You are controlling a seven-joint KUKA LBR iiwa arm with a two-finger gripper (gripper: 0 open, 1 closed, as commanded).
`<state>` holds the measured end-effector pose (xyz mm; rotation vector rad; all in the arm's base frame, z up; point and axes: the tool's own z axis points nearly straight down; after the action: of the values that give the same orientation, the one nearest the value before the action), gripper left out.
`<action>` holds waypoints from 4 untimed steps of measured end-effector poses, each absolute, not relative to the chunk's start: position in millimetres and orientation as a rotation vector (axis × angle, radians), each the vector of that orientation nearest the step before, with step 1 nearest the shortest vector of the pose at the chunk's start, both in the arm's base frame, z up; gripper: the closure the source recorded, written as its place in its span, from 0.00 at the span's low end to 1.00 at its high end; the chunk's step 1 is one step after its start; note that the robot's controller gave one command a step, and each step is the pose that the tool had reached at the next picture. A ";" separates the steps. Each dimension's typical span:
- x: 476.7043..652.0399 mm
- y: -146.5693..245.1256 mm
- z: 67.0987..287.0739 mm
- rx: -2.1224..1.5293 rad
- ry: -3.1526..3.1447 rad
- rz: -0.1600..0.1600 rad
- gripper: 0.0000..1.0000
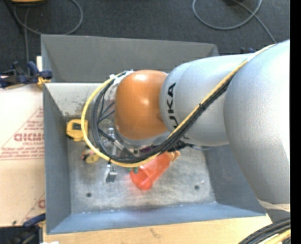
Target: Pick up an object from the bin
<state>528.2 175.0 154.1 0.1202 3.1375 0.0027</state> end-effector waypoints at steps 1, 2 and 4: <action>528.2 175.1 154.1 0.124 3.137 0.003 1.00; 528.2 175.1 154.1 0.125 3.137 0.003 1.00; 563.7 168.7 219.6 -0.374 3.118 -0.001 1.00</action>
Offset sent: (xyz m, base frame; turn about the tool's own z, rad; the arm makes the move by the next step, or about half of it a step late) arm 0.0000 0.0000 0.0000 0.0000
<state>563.7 168.7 219.6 -0.3745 3.1183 -0.0011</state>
